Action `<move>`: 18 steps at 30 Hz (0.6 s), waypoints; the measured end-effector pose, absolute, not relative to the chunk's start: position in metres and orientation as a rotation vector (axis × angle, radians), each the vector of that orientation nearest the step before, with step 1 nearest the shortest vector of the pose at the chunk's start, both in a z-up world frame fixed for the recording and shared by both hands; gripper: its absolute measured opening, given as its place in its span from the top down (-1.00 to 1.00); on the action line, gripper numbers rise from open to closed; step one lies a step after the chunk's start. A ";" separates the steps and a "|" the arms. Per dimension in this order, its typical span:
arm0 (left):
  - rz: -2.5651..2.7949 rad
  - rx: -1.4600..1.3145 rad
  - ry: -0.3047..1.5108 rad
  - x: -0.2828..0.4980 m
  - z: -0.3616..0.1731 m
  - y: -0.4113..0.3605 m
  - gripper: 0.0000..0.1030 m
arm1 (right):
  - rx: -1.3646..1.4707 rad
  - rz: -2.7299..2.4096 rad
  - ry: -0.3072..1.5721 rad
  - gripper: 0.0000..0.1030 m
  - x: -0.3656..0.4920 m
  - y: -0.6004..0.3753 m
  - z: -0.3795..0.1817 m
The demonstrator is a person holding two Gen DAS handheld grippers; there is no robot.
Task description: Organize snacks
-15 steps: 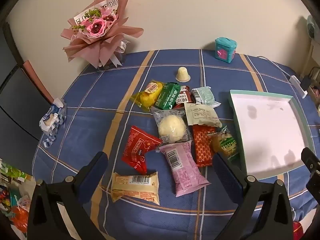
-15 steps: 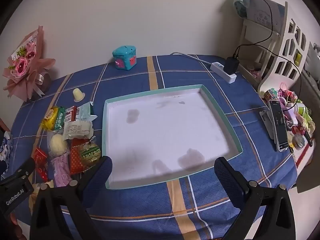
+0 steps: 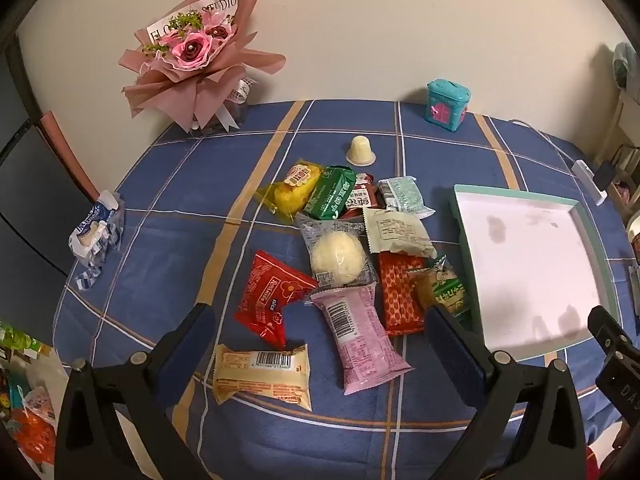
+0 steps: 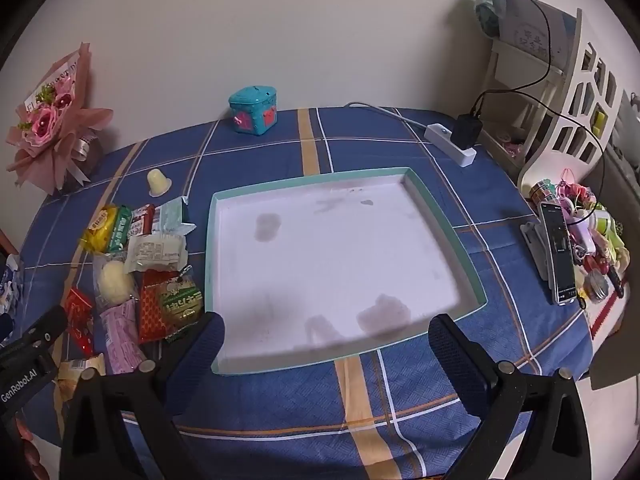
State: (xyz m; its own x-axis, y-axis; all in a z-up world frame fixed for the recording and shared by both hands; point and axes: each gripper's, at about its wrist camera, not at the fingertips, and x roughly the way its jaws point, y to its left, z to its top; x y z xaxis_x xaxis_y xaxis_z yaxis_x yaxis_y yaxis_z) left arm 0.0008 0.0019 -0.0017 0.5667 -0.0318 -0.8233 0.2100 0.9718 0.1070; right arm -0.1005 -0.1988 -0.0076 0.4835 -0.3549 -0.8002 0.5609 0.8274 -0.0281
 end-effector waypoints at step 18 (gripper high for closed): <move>-0.129 0.175 0.972 0.003 -0.002 0.008 -1.00 | 0.226 -0.571 0.903 -1.00 -0.101 -0.197 -0.006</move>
State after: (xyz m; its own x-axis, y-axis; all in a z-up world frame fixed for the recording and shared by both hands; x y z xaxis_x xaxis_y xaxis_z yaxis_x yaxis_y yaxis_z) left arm 0.0031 0.0076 -0.0019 0.5576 -0.0301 -0.8296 0.1868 0.9783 0.0901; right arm -0.1010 -0.1967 -0.0061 0.4842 -0.3717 -0.7921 0.5565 0.8294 -0.0491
